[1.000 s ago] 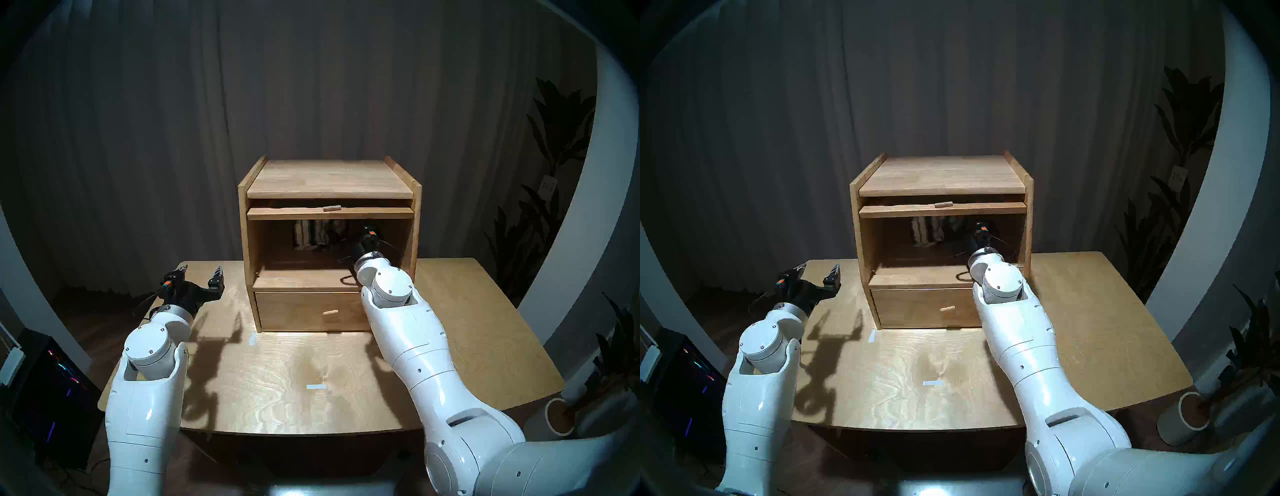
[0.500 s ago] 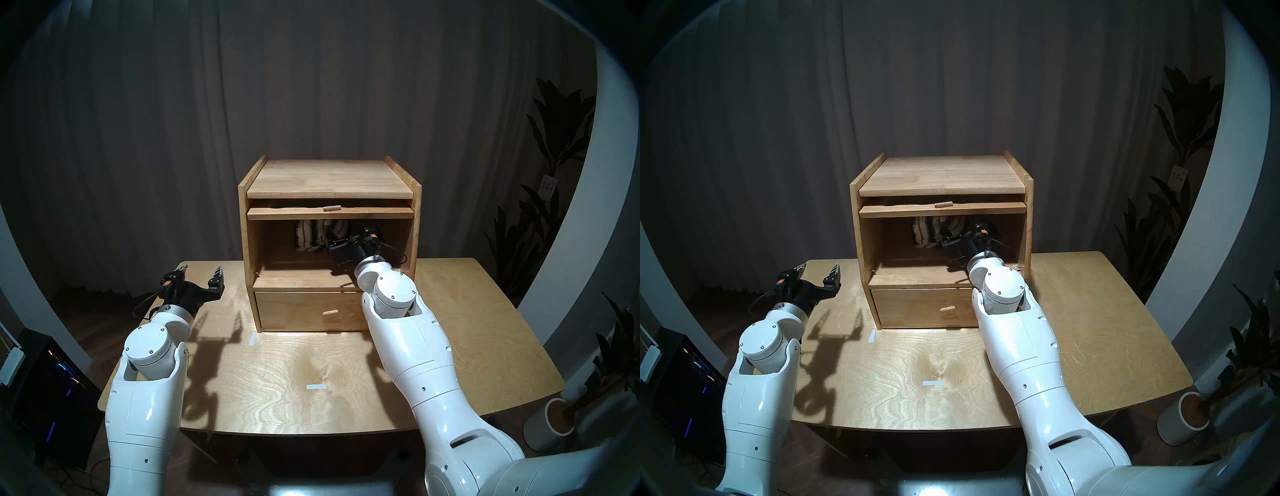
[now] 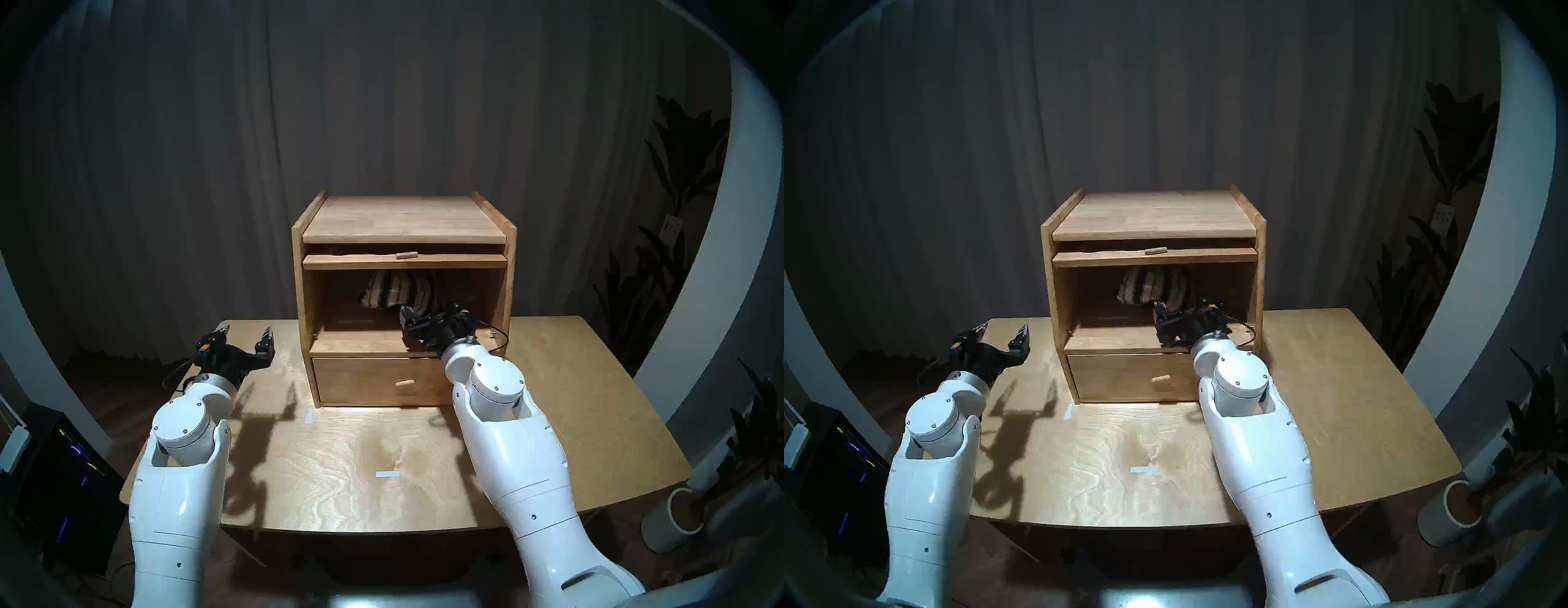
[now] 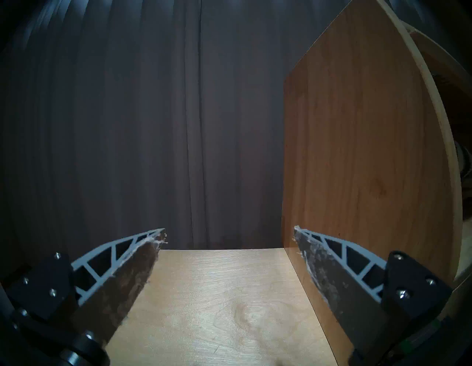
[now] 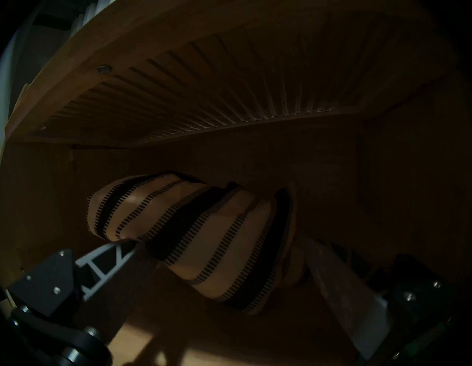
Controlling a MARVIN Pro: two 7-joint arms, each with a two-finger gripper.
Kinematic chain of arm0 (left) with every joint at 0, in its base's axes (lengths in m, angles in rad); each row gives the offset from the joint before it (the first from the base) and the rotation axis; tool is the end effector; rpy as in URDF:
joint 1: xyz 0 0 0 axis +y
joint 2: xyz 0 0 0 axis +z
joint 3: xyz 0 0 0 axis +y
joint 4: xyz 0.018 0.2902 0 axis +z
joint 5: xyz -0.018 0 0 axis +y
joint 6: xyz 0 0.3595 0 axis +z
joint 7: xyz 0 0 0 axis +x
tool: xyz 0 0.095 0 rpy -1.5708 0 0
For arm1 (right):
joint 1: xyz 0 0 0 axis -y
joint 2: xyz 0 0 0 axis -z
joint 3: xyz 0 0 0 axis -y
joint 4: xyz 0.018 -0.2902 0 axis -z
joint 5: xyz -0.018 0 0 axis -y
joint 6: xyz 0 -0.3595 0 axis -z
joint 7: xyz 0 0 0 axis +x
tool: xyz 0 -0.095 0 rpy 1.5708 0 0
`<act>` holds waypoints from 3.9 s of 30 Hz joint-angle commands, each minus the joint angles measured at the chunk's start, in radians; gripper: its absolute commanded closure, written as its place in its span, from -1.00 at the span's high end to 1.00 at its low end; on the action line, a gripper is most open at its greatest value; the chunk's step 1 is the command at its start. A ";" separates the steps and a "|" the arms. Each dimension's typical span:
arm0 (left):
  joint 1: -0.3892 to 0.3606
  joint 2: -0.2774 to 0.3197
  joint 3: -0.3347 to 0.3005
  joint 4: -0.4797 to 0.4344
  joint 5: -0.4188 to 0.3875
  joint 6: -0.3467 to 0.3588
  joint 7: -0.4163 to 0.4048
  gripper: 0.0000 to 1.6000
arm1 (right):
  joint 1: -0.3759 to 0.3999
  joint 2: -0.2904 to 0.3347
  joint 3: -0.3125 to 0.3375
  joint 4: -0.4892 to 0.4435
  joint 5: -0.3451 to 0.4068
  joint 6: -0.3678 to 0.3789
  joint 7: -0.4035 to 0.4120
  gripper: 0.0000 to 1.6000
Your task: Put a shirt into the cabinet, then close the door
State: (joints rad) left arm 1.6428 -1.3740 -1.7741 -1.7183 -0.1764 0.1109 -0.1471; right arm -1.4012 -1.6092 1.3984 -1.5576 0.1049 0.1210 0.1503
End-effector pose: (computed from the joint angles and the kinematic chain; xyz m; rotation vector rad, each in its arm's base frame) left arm 0.4456 0.1268 -0.2615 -2.1958 0.0069 -2.1899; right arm 0.5081 0.1082 -0.2377 -1.9493 -0.2287 -2.0261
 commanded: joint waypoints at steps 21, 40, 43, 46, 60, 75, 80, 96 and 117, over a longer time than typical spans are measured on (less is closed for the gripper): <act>-0.011 0.002 0.003 -0.023 0.000 -0.005 0.000 1.00 | 0.040 0.057 0.063 -0.230 0.043 0.347 0.051 -1.00; -0.011 0.002 0.004 -0.023 0.000 -0.005 0.000 1.00 | 0.218 0.007 0.017 0.058 -0.007 0.269 0.117 -1.00; -0.011 0.002 0.004 -0.023 0.000 -0.005 0.000 1.00 | 0.234 0.009 0.003 0.073 -0.018 0.252 0.128 -1.00; -0.011 0.002 0.004 -0.024 0.000 -0.005 0.001 1.00 | 0.266 0.011 -0.003 0.124 -0.017 0.230 0.139 -1.00; -0.010 0.002 0.004 -0.025 0.000 -0.004 0.001 1.00 | 0.241 0.060 0.022 0.118 -0.027 0.242 0.171 1.00; -0.012 0.003 0.004 -0.017 -0.001 -0.005 0.001 1.00 | 0.104 0.134 0.003 -0.058 0.029 0.527 0.318 1.00; -0.012 0.003 0.004 -0.015 -0.001 -0.005 0.001 1.00 | 0.168 0.230 -0.014 -0.117 -0.004 0.618 0.381 1.00; -0.013 0.004 0.004 -0.013 -0.001 -0.005 0.001 1.00 | 0.317 0.392 -0.034 -0.222 -0.063 0.839 0.560 1.00; -0.013 0.004 0.004 -0.011 -0.002 -0.005 0.001 1.00 | 0.376 0.403 -0.055 -0.501 0.116 0.810 0.767 1.00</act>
State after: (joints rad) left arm 1.6432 -1.3709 -1.7722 -1.7114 -0.1774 0.1109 -0.1443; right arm -1.1008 -1.1993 1.2786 -1.9516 0.1692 0.9621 0.8665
